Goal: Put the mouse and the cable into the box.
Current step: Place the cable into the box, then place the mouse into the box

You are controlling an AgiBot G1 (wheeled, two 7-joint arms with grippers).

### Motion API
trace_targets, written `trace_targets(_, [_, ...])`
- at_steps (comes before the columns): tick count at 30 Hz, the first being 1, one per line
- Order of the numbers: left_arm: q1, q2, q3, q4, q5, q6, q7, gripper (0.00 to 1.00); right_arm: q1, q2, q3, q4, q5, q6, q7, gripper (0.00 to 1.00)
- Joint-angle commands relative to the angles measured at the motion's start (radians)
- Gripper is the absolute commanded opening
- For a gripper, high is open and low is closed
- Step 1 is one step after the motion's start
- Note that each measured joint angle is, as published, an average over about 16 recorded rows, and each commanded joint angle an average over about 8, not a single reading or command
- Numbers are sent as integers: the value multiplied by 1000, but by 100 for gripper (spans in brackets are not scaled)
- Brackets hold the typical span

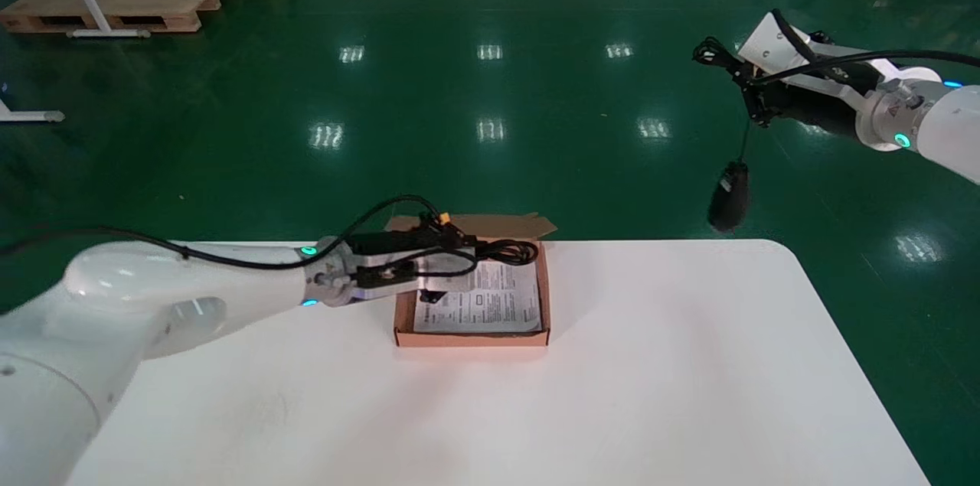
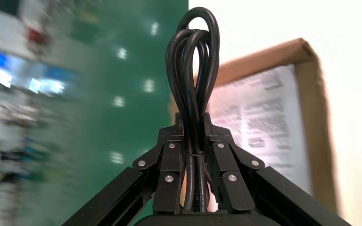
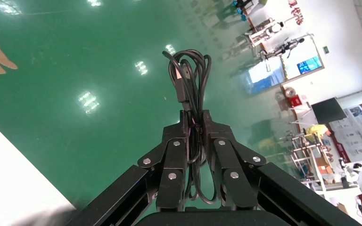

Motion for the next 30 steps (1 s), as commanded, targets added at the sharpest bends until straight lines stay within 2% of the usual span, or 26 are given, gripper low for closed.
trace_targets(1, [53,14,4,-59,-17,-54,70,0,0,0,0,0,0,0,0,0])
trace_targets(5, [90,14,66,-101,-45,-111,127,0,0,0,0,0,0,0,0,0])
trace_targets(12, [86,11,146,-89,-113,-177,118,1,0,0,0,0,0,0,0,0])
trace_targets(13, [84,10,155,-86,-123,-182,115,7,0,0,0,0,0,0,0,0])
trace_targets(20, [82,11,193,-77,-168,-194,105,94,1,0,0,-1,1,-1,-1,0])
trace_targets(21, [83,11,195,-76,-170,-195,104,100,1,0,0,-1,1,-1,-1,0])
trace_targets(30, [82,11,194,-75,-170,-194,105,100,1,0,0,-1,1,0,-1,0])
